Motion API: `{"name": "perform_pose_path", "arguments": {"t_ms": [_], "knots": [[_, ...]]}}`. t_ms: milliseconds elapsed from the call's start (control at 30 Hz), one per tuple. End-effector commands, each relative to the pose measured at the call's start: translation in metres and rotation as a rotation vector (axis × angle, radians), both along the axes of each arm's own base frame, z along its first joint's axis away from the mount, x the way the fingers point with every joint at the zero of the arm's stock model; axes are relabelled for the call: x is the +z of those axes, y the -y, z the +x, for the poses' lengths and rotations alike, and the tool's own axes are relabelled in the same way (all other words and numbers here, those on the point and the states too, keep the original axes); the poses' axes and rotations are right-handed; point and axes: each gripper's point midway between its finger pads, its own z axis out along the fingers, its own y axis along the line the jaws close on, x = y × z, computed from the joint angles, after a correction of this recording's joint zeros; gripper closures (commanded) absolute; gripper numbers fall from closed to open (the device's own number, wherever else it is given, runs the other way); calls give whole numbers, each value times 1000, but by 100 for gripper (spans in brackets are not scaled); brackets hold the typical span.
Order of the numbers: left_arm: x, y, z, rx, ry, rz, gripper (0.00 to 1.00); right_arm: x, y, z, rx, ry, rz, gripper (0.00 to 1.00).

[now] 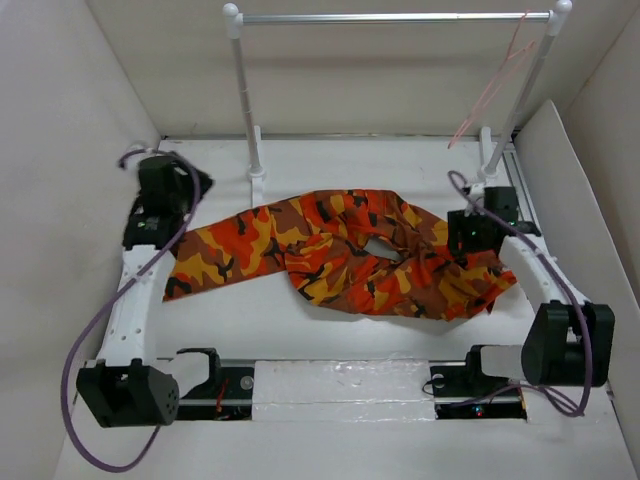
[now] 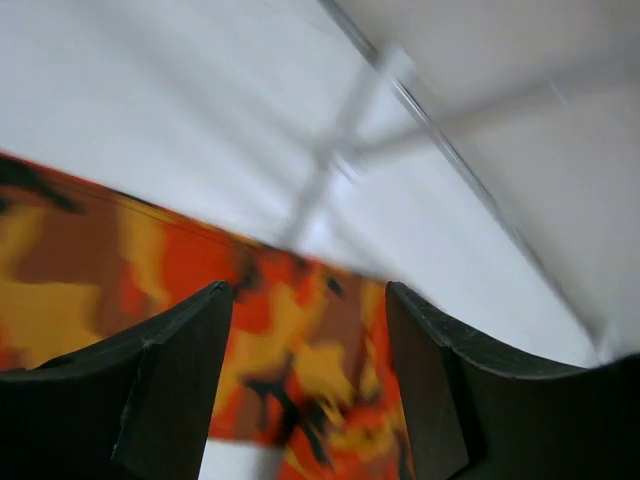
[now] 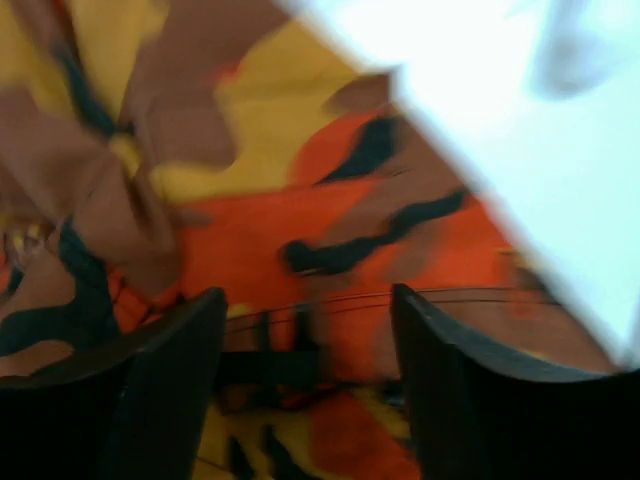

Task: Place the trousers on the hanger
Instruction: Flatten out the trousers at the center of the board.

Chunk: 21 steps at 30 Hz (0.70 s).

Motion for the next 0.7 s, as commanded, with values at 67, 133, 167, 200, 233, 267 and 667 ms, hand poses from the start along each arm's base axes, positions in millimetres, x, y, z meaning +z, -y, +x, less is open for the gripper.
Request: {"name": "perform_pose_path", "arguments": {"t_ms": [67, 133, 167, 200, 233, 267, 667], "knots": [[-31, 184, 1, -561, -25, 2, 40, -71, -94, -49, 235, -130, 104, 63], [-46, 252, -25, -703, -58, -1, 37, -68, -132, -75, 292, -113, 153, 83], [-55, 276, -28, -766, -72, -28, 35, -68, -146, -87, 319, -115, 174, 89], [-61, 293, -34, -811, -80, -48, 32, -72, -157, -102, 317, -143, 205, 90], [-65, 316, -44, -871, -85, -68, 27, -68, -179, -120, 397, -146, 210, 90], [-74, 334, -43, -909, -84, -77, 26, -64, -183, -133, 410, -162, 215, 87], [-171, 416, -17, -1070, -257, -112, 57, -10, -87, -55, 120, -14, 38, 25]]}}
